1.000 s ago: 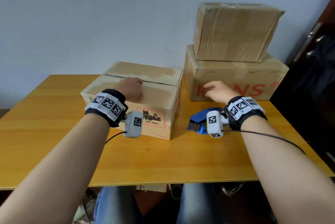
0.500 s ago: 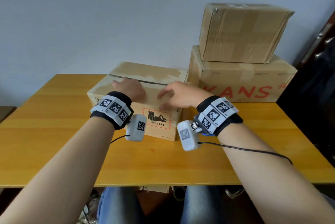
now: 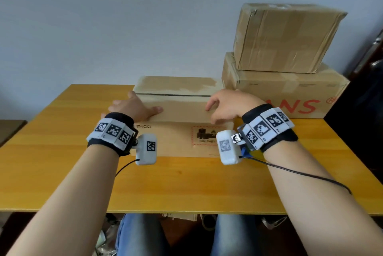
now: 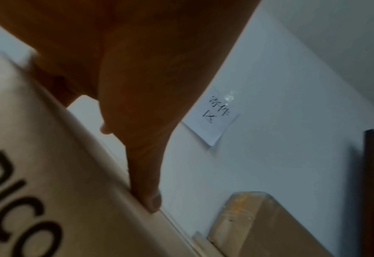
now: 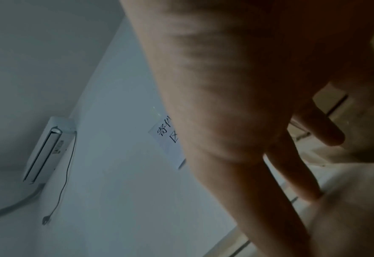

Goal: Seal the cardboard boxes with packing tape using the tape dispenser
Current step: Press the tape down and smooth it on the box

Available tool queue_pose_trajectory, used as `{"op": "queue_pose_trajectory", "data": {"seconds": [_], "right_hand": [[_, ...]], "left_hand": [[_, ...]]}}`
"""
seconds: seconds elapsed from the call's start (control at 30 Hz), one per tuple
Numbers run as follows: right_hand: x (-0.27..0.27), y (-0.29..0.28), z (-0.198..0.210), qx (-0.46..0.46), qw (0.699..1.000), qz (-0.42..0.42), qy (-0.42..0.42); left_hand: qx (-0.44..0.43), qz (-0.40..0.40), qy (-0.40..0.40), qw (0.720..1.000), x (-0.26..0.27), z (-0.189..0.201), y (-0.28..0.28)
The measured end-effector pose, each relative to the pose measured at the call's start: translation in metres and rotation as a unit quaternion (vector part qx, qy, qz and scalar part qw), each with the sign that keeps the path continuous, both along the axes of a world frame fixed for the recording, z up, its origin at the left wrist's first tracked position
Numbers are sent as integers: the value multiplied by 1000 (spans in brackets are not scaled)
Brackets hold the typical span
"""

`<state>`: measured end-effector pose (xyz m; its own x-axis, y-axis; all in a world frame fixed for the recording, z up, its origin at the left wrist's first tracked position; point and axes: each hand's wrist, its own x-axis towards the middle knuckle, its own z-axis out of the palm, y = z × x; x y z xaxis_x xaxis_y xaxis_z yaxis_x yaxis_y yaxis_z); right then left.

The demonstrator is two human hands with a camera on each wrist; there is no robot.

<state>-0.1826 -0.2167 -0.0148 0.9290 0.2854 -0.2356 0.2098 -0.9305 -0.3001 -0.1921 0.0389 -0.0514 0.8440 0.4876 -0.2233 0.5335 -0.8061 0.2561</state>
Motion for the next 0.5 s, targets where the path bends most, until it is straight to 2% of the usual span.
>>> {"op": "queue_pose_trajectory", "data": {"seconds": [0.13, 0.2, 0.27, 0.3, 0.37, 0.5], "right_hand": [[1, 6, -1, -5, 998, -30, -53], [-1, 21, -7, 23, 995, 8, -93], [-3, 39, -13, 56, 991, 79, -97], [-2, 48, -17, 64, 989, 101, -83], [4, 61, -24, 57, 991, 113, -46], [14, 66, -35, 28, 995, 98, -10]], "left_hand": [[29, -54, -17, 998, -16, 4, -17], [52, -165, -50, 984, -17, 7, -25], [21, -277, -61, 959, -12, 6, -33], [-1, -308, -57, 950, -10, 4, -35], [-19, -331, -51, 942, -7, -1, -39], [-5, -318, -27, 948, -1, -6, -42]]}}
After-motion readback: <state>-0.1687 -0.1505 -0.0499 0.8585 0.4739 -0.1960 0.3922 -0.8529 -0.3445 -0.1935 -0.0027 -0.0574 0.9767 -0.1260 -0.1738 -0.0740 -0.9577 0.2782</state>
